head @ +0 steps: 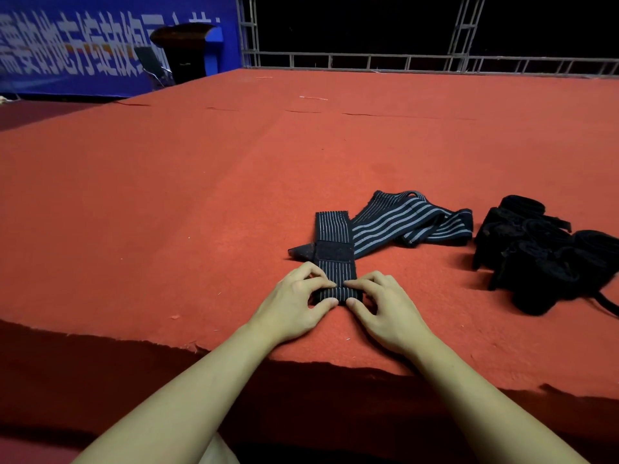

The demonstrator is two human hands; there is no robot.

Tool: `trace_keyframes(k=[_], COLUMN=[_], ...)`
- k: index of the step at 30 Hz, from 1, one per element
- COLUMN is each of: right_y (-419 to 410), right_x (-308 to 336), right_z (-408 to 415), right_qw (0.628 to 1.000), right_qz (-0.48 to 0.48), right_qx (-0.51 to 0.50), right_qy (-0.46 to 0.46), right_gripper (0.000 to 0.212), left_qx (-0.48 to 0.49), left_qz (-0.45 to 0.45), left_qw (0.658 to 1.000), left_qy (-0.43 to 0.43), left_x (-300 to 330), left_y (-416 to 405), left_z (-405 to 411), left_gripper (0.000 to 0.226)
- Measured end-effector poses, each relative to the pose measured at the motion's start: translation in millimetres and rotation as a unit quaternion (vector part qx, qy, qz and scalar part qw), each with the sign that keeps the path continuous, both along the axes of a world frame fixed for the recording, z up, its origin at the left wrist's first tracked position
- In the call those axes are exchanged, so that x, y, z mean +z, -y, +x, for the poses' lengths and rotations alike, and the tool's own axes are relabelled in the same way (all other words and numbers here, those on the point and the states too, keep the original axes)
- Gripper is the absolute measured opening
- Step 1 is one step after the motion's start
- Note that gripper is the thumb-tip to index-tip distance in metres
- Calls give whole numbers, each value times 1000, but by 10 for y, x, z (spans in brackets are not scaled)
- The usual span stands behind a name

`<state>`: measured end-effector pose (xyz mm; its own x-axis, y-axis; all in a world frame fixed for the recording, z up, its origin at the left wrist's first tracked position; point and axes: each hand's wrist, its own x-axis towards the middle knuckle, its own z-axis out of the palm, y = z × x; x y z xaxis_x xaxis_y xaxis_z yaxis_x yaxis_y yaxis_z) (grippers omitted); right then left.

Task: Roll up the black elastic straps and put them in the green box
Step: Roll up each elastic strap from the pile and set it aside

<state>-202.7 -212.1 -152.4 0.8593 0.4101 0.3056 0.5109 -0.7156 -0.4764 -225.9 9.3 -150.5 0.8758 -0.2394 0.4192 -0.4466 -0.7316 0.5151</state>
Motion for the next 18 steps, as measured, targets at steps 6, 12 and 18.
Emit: trace_keyframes(k=[6,12,18], right_y=[5,-6,2], right_x=[2,4,-9], right_z=[-4,-3,-8], right_qw=[996,997,997], right_qz=[76,65,64], right_qx=[-22,-25,-31], right_qy=[-48,-30,-15], right_gripper=[22,9,21], left_qx=[5,23,38], left_qz=[-31,-43,-11], left_qw=[1000,999,999], left_qy=[0,21,21], left_x=[49,36,-2], left_y=[-1,8,19], left_z=[-34,-33,-9], left_gripper=[26,16,26])
